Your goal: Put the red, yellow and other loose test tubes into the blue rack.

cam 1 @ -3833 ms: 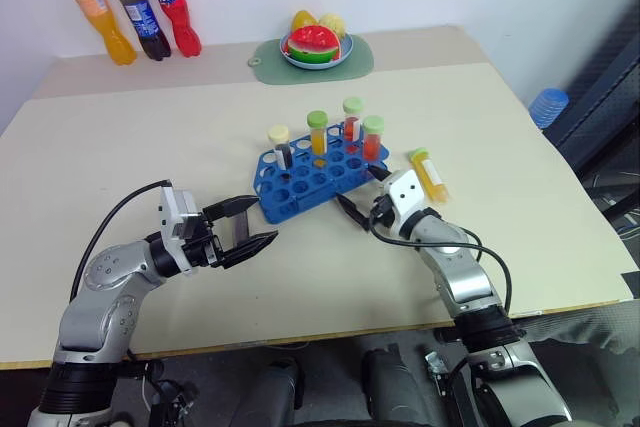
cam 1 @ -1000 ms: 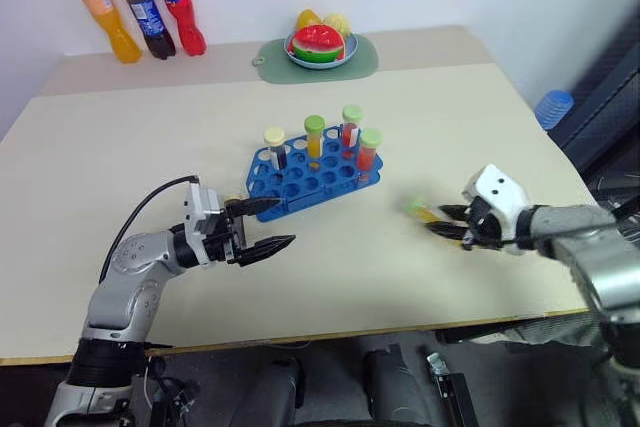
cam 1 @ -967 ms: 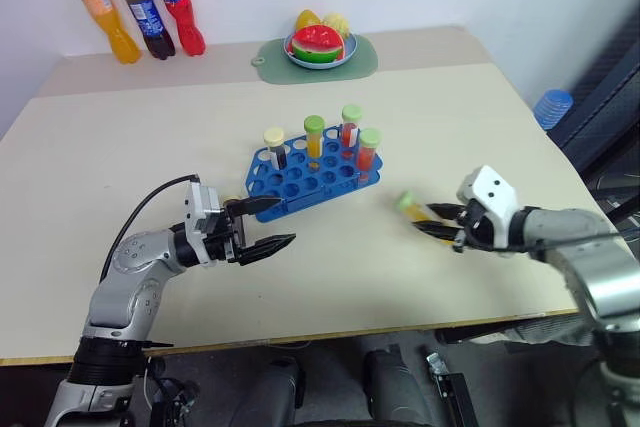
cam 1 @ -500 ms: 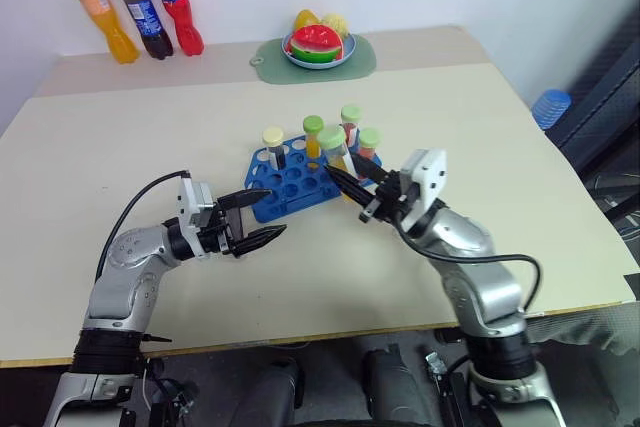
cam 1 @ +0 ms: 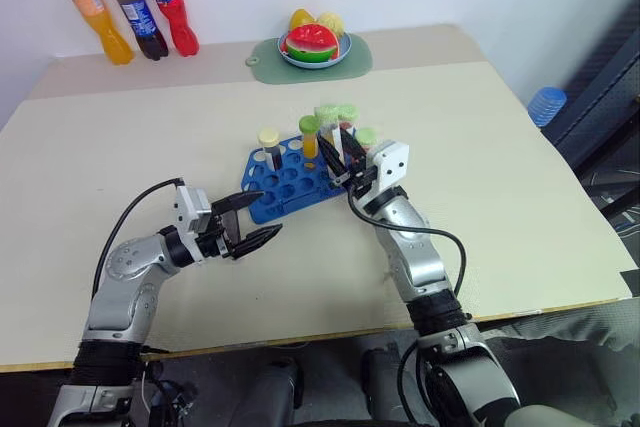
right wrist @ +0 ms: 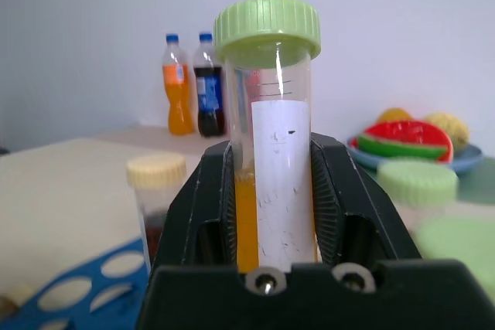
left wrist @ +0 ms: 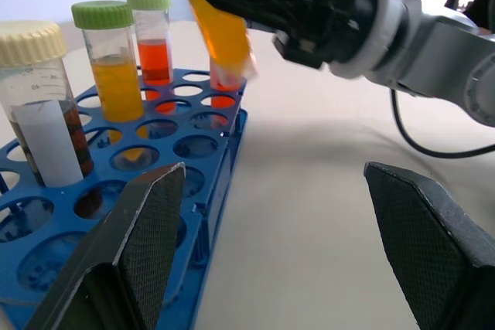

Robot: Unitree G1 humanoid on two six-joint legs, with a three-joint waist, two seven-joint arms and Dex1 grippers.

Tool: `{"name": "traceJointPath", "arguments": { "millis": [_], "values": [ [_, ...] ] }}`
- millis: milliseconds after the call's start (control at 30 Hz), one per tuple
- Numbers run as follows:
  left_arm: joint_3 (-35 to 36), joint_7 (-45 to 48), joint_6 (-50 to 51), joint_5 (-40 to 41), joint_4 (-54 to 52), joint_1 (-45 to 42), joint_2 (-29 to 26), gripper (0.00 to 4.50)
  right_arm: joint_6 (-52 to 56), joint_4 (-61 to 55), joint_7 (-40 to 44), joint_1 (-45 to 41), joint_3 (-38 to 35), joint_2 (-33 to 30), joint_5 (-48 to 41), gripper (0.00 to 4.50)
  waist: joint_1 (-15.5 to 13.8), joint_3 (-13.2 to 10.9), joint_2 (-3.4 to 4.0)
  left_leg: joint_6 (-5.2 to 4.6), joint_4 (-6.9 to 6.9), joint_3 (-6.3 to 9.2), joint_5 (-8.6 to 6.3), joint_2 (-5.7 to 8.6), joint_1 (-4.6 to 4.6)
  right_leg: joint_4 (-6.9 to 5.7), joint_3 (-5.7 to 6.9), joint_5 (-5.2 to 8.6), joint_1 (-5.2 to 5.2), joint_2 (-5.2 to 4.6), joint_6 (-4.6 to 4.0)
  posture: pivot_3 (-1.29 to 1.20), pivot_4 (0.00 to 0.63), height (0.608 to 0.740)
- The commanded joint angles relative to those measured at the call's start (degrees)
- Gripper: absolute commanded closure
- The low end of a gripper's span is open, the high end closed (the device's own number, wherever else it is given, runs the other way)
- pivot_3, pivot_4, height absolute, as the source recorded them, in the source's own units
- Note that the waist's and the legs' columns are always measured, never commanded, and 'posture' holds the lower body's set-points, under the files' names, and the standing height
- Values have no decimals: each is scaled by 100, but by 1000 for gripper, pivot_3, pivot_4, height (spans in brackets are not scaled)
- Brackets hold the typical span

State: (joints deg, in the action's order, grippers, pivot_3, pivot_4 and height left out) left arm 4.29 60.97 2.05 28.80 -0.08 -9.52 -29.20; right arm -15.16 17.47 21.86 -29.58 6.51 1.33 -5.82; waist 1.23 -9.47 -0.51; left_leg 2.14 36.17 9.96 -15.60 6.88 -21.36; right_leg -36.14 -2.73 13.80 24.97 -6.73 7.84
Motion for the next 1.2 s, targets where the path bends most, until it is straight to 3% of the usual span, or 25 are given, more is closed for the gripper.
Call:
{"name": "traceJointPath", "arguments": {
  "millis": [33,1200],
  "values": [
    [174,-24,2,93,-193,20,-55,668,-249,112,14,-182,61,128,29,3678,-3,0,0,0,1,0,0,0,0,0,0,0,0,0,0,0,150,740],
    [302,-238,173,167,-680,419,-53,668,-1438,2753,-53,-986,-88,379,256,3678,148,6,5,2,-3,-2,1,-4,7,-9,-5,-1,2,5,-2,0,150,740]
  ]
}}
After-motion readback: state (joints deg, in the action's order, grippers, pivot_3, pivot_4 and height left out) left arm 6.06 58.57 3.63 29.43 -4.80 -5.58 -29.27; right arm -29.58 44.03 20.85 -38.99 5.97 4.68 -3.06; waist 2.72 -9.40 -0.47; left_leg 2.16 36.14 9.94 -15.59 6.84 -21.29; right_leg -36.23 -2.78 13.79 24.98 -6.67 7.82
